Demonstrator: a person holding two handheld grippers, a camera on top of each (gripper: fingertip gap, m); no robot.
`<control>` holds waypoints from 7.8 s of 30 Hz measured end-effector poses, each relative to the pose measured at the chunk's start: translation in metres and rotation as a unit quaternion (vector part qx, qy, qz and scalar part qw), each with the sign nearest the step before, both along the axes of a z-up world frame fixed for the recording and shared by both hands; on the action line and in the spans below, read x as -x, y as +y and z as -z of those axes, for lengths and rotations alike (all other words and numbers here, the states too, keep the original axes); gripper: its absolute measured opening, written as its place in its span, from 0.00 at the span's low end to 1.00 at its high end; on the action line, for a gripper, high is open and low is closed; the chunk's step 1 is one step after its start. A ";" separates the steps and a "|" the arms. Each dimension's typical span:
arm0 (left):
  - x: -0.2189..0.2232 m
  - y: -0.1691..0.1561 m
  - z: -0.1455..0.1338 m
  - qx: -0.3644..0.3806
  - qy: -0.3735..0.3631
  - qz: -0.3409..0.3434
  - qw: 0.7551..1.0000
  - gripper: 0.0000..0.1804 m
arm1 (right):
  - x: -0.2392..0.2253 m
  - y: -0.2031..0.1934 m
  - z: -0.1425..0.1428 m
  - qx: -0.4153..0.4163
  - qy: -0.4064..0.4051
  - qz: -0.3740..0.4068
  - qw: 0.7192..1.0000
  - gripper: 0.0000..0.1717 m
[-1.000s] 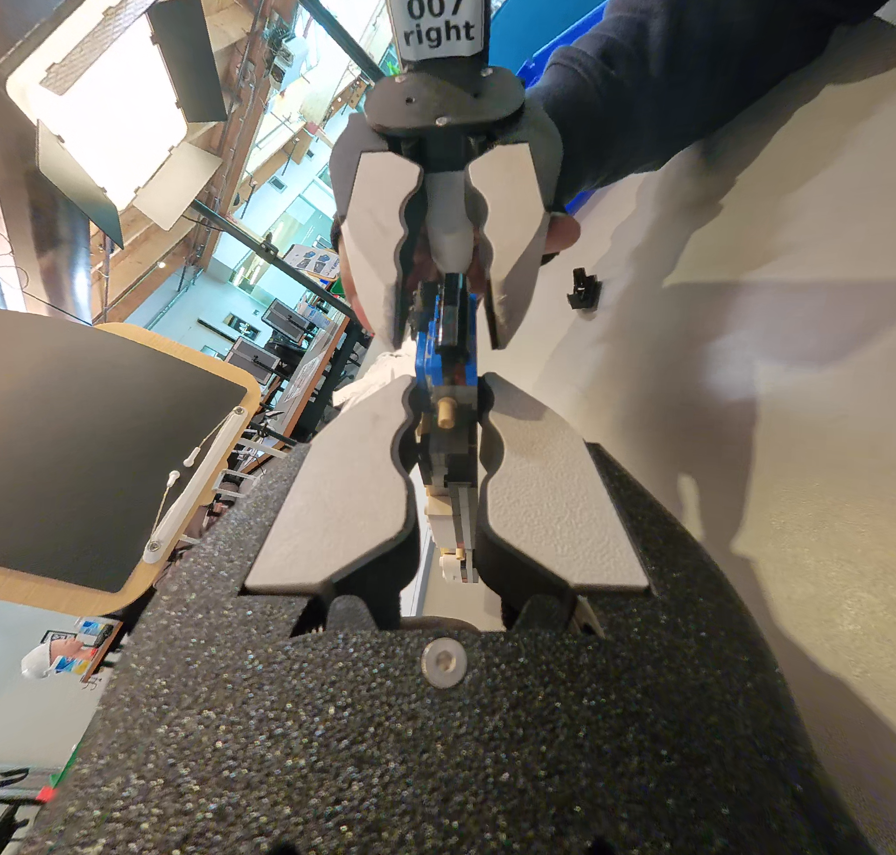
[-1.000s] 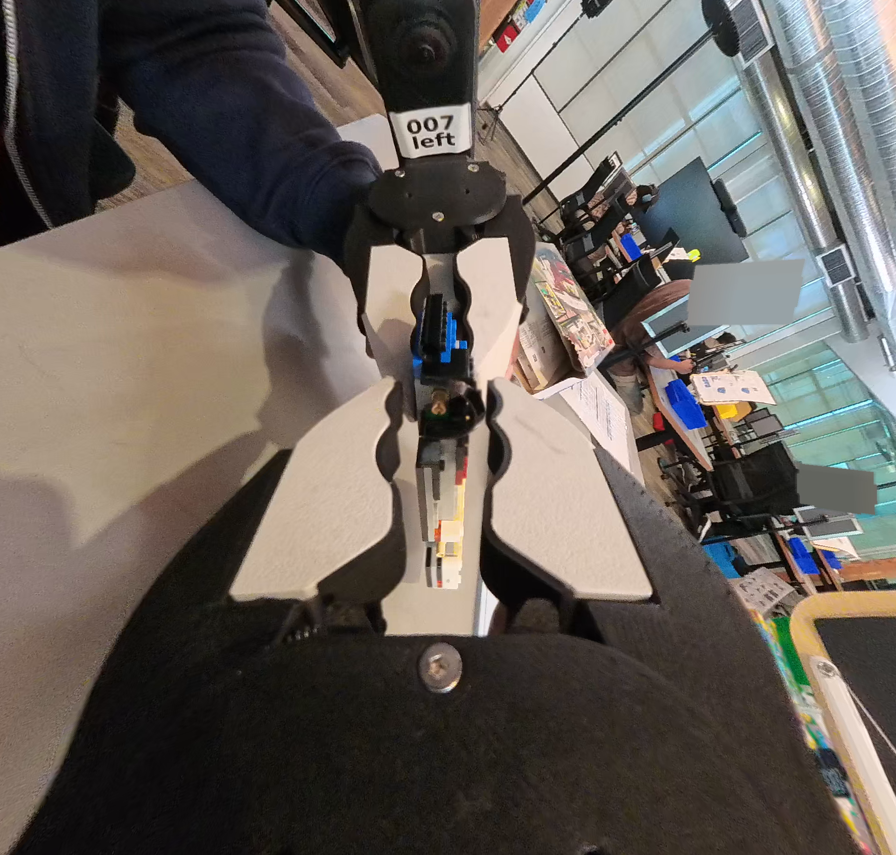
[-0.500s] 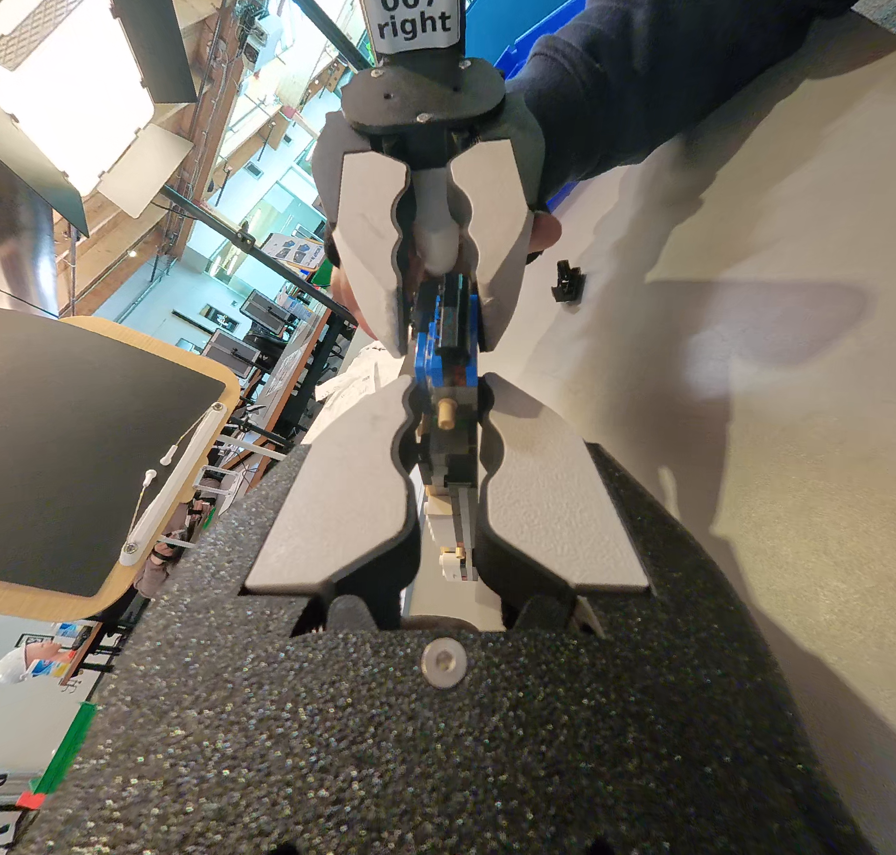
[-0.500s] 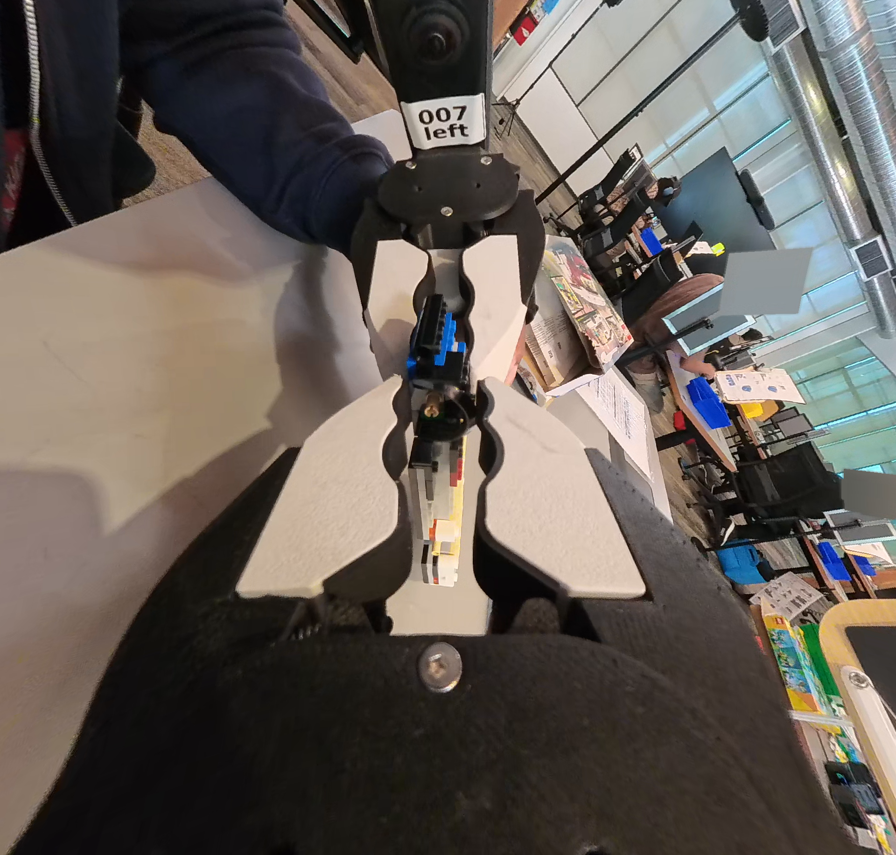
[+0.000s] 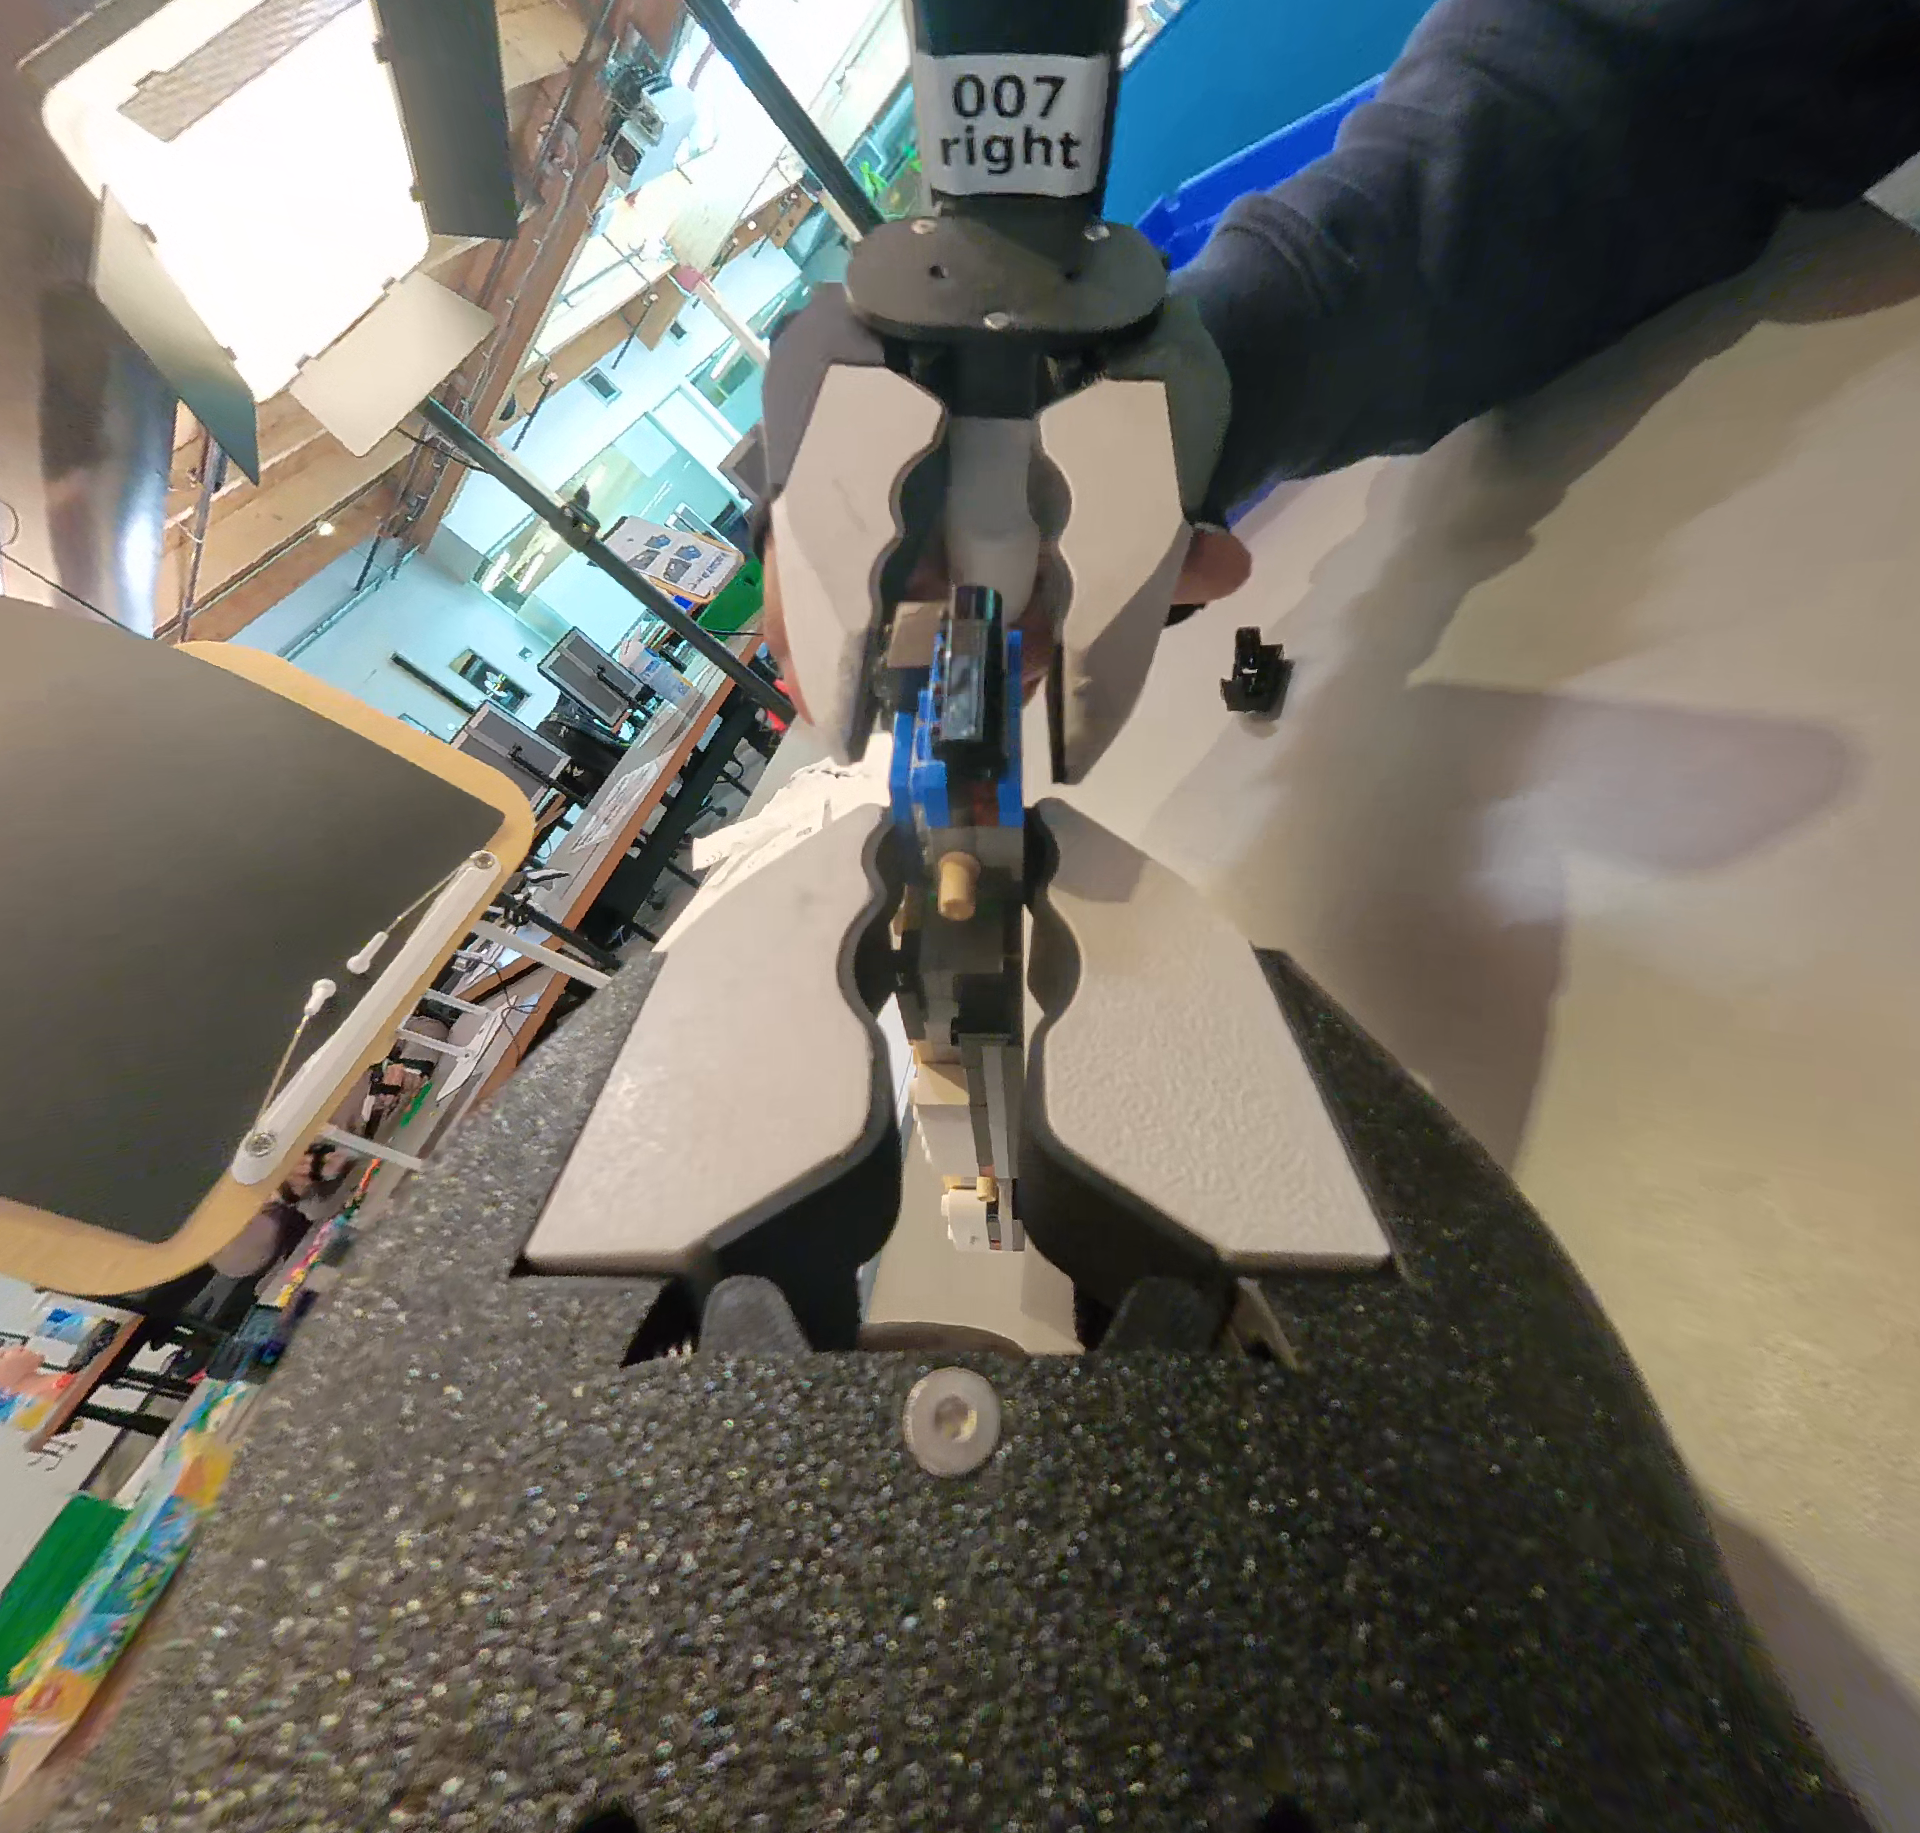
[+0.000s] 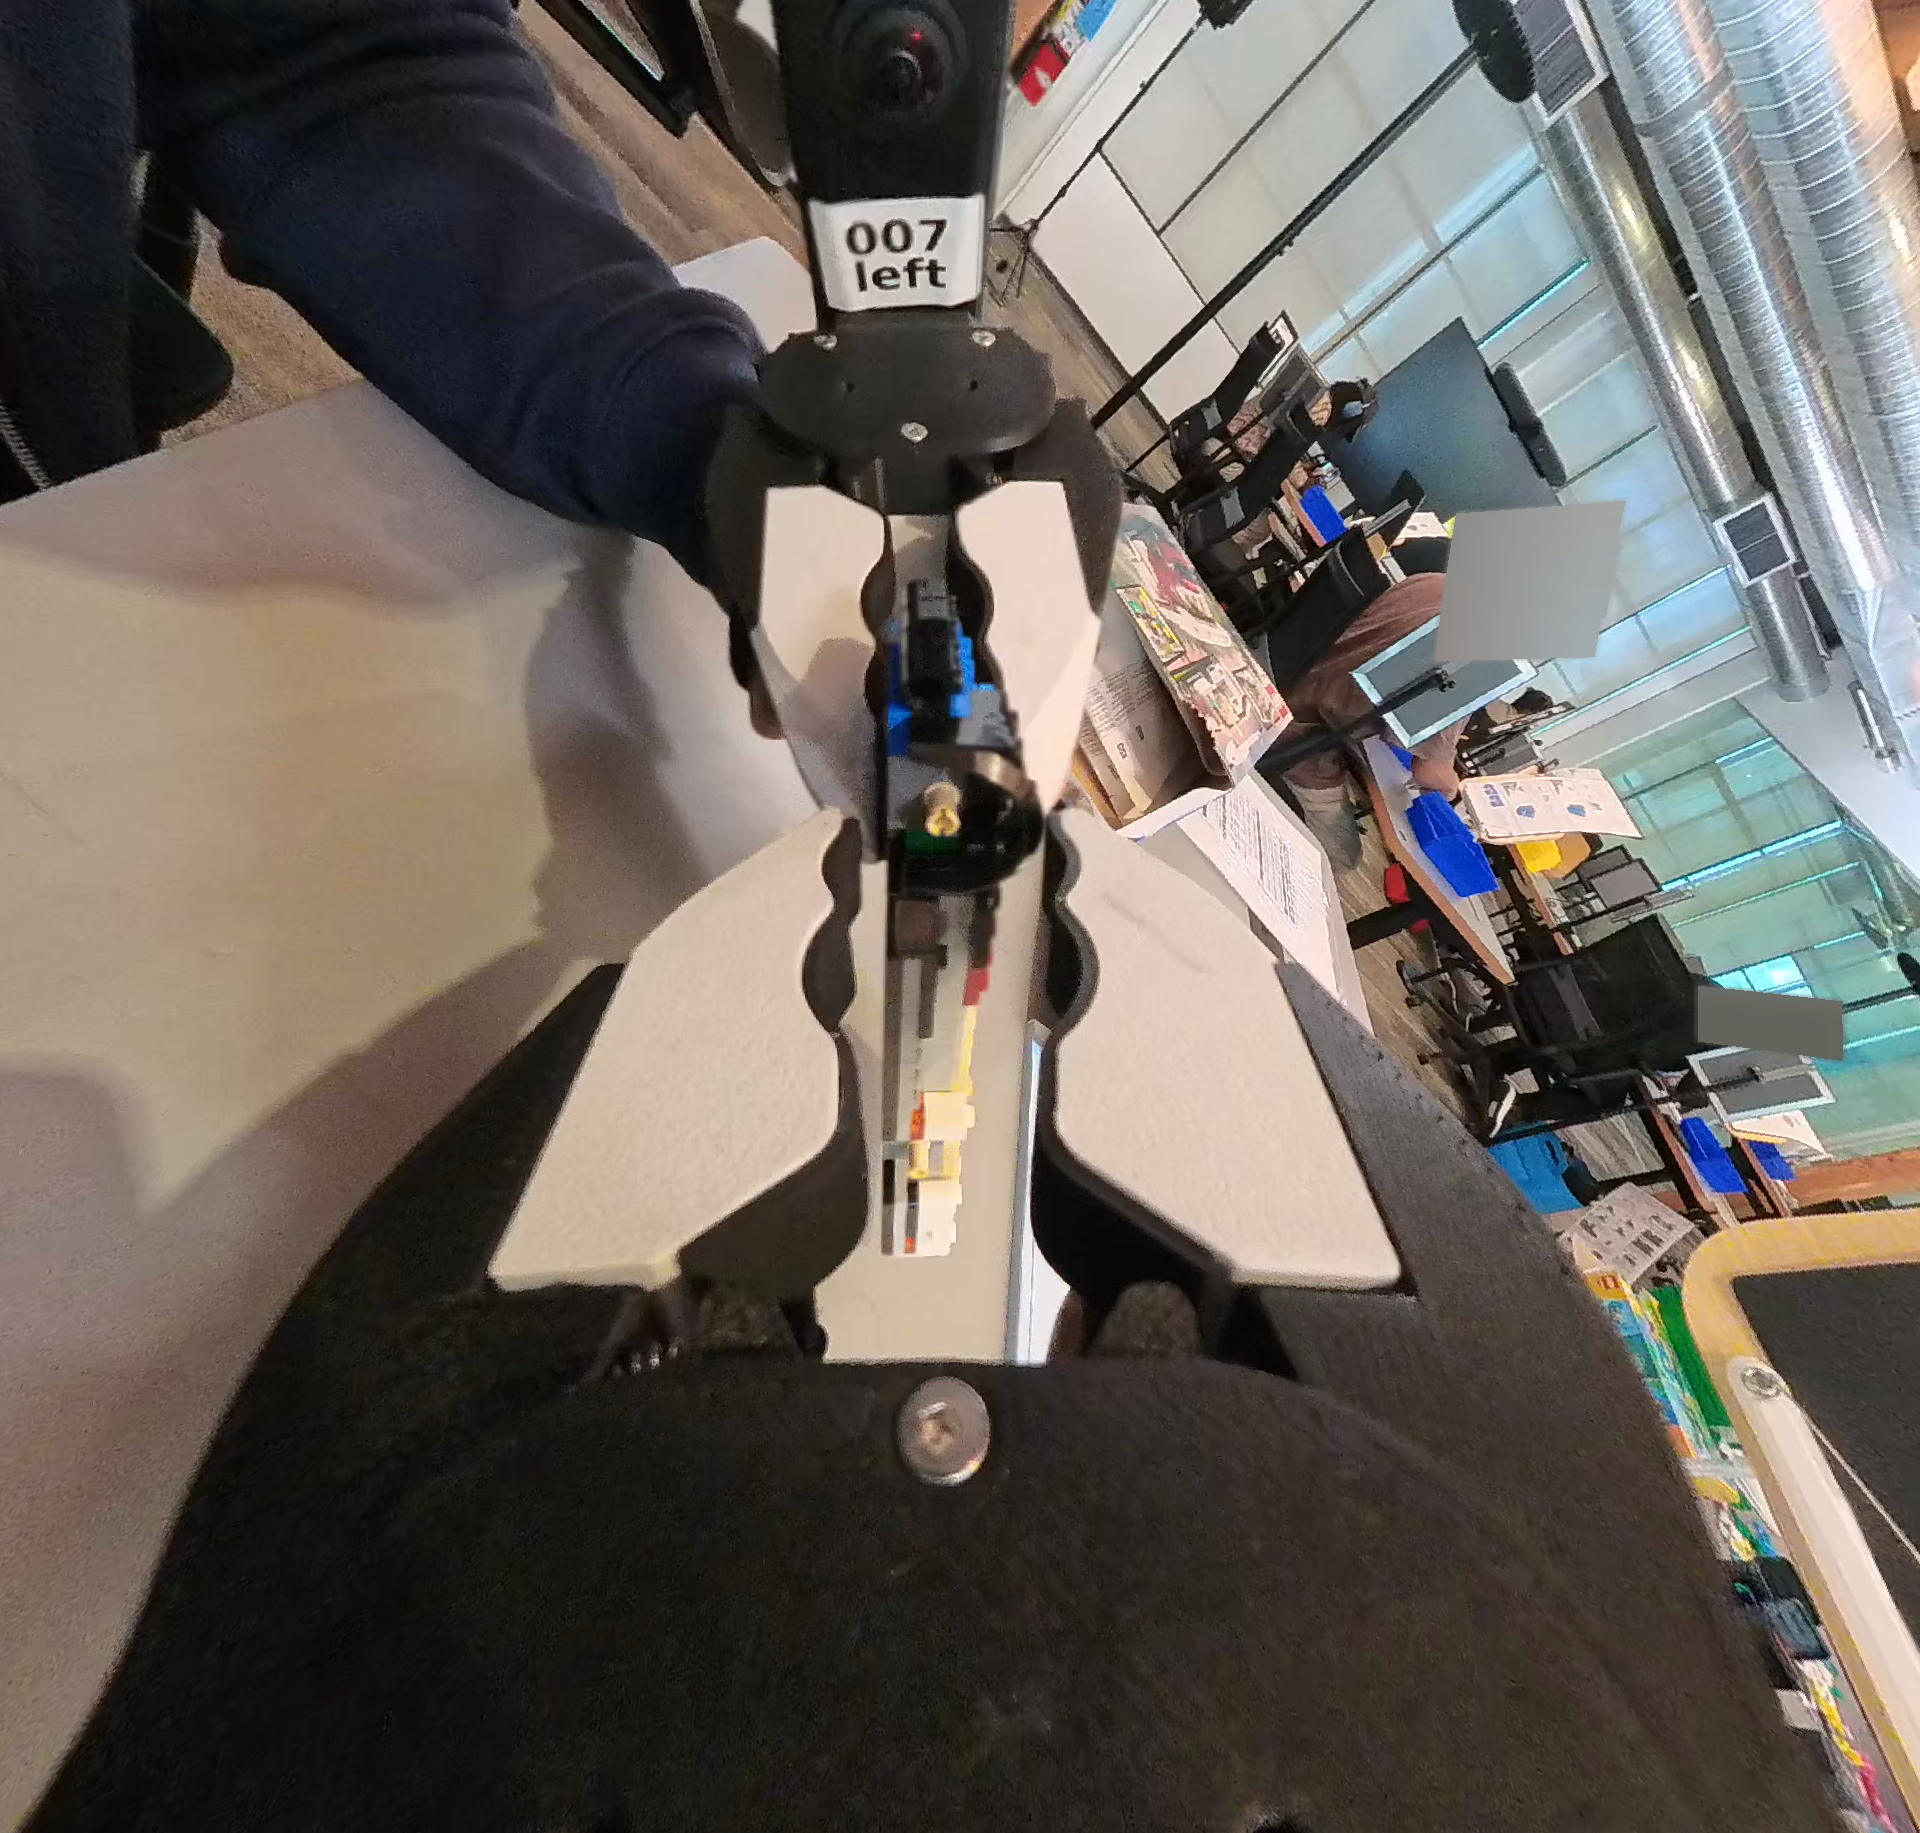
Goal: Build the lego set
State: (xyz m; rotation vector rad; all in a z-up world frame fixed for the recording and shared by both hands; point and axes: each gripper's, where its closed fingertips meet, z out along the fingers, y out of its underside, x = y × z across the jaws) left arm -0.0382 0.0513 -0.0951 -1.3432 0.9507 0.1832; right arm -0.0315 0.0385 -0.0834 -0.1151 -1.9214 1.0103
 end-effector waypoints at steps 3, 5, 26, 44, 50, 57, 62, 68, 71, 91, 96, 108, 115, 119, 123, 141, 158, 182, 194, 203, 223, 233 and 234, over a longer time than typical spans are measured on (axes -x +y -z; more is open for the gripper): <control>0.000 0.001 0.001 0.006 -0.007 0.001 1.000 0.12 | 0.003 -0.001 -0.001 -0.002 0.014 0.010 1.000 0.18; 0.000 0.001 0.002 0.009 -0.008 0.000 1.000 0.12 | 0.003 -0.001 -0.002 -0.003 0.018 0.012 1.000 0.17; -0.003 0.005 0.013 0.027 0.011 0.000 1.000 0.12 | 0.002 0.000 0.011 -0.012 -0.033 -0.001 0.999 0.16; 0.016 0.021 0.019 0.052 0.026 -0.079 0.995 0.12 | 0.013 0.010 0.006 -0.032 -0.006 0.041 0.999 0.14; 0.017 0.023 0.022 0.054 0.046 -0.091 0.993 0.12 | 0.013 0.012 0.011 -0.047 -0.016 0.041 0.998 0.13; 0.018 0.025 0.025 0.050 0.080 -0.105 0.990 0.12 | 0.013 0.014 0.015 -0.076 -0.019 0.038 0.996 0.13; 0.017 0.025 0.025 0.043 0.109 -0.117 0.986 0.12 | 0.012 0.014 0.016 -0.099 -0.015 0.035 0.994 0.13; 0.023 0.028 0.026 0.031 0.133 -0.139 0.981 0.12 | 0.016 0.018 0.020 -0.121 -0.004 0.058 0.991 0.13; 0.023 0.028 0.026 0.017 0.145 -0.144 0.979 0.12 | 0.018 0.023 0.022 -0.120 0.000 0.082 0.989 0.21; -0.016 0.015 0.021 -0.174 0.349 -0.136 0.911 0.12 | -0.012 0.020 0.030 -0.142 0.059 0.101 0.983 0.24; -0.020 0.013 0.019 -0.194 0.358 -0.136 0.903 0.12 | -0.016 0.024 0.035 -0.160 0.069 0.108 0.979 0.23; -0.032 0.008 0.013 -0.239 0.371 -0.135 0.887 0.12 | -0.024 0.024 0.027 -0.151 0.106 0.111 0.977 0.21; -0.031 0.010 0.015 -0.235 0.369 -0.134 0.889 0.12 | -0.028 0.018 0.029 -0.145 0.107 0.099 0.979 0.20; -0.032 0.010 0.016 -0.233 0.366 -0.132 0.891 0.12 | -0.030 0.014 0.031 -0.155 0.117 0.091 0.977 0.18; -0.034 0.009 0.018 -0.225 0.357 -0.122 0.898 0.12 | -0.031 0.012 0.030 -0.156 0.123 0.087 0.976 0.14; -0.022 0.033 0.076 -0.076 0.394 -0.104 0.910 0.13 | -0.047 0.077 0.049 -0.151 -0.012 0.222 0.963 0.22; -0.017 0.039 0.116 0.148 0.395 -0.108 0.900 0.23 | -0.161 0.148 0.130 0.047 -0.288 0.463 0.837 0.25; -0.019 0.028 0.093 0.278 0.081 -0.067 0.955 0.35 | -0.091 0.120 0.106 -0.008 -0.156 0.386 0.909 0.12; -0.037 0.006 0.069 0.271 -0.098 -0.010 0.958 0.26 | -0.040 0.047 0.057 -0.308 0.199 0.270 0.890 0.12; -0.041 0.000 0.075 0.280 -0.080 -0.035 0.956 0.15 | -0.027 0.008 0.074 -0.460 0.319 0.191 0.806 0.12; -0.036 0.012 0.105 0.072 0.289 0.016 0.954 0.06 | -0.035 0.039 0.090 -0.239 0.085 0.191 0.948 0.16; -0.027 0.020 0.116 0.075 0.344 0.052 0.935 0.10 | -0.038 0.030 0.111 -0.203 0.000 0.168 0.965 0.15; -0.026 0.020 0.118 0.079 0.344 0.052 0.934 0.12 | -0.037 0.028 0.113 -0.198 -0.009 0.166 0.966 0.15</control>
